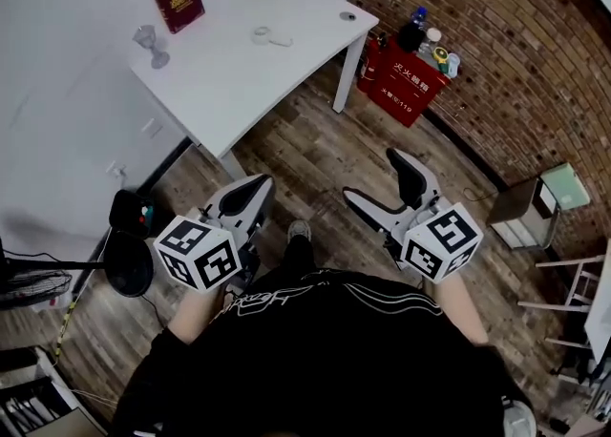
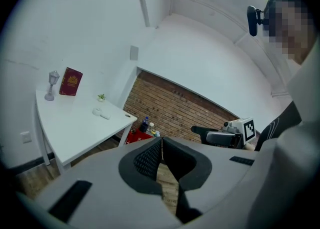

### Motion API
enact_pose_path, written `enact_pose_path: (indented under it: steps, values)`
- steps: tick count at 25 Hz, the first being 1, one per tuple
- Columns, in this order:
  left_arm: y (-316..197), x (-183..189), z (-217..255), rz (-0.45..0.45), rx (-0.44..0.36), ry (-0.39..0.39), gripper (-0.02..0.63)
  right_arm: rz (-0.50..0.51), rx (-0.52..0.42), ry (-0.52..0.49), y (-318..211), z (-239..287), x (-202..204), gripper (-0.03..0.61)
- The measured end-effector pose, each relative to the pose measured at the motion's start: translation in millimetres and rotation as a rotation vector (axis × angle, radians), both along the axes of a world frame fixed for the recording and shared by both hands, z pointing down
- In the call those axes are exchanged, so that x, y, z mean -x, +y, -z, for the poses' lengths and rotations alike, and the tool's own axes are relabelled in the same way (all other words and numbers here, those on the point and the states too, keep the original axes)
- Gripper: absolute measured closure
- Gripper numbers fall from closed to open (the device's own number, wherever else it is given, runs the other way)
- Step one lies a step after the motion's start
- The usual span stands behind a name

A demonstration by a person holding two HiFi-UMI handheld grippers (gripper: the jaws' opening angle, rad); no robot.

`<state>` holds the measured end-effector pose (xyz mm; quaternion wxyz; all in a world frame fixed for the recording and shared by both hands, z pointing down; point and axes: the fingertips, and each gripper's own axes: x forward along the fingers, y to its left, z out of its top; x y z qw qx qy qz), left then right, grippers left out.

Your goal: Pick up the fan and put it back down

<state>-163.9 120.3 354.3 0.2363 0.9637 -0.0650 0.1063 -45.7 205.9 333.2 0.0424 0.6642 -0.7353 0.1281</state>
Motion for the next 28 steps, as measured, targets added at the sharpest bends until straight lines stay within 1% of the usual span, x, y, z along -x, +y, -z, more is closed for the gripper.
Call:
enact_pose_path:
  steps: [4,9,13,17,21,28]
  values:
    - [-47,-43,-2,-0.023,0.006,-0.007,0.581,0.006,0.038,-0.013,-52,-9,-34,0.160]
    - [-118,-82,-15,0.001,0.005,-0.036,0.581,0.028,0.067,-0.012,-122,-15,-70,0.160]
    - [-158,-111,-22,0.006,0.011,-0.047,0.581,0.043,0.093,-0.017,-165,-27,-96,0.161]
    - [-188,-129,-31,0.013,0.009,-0.071,0.581,0.063,0.099,-0.036,-199,-38,-111,0.161]
    - [-207,-141,-41,0.038,0.029,-0.093,0.581,0.086,0.104,-0.049,-222,-46,-123,0.161]
    - [-245,-169,-49,0.122,0.041,-0.114,0.581,0.155,0.109,-0.049,-269,-54,-160,0.163]
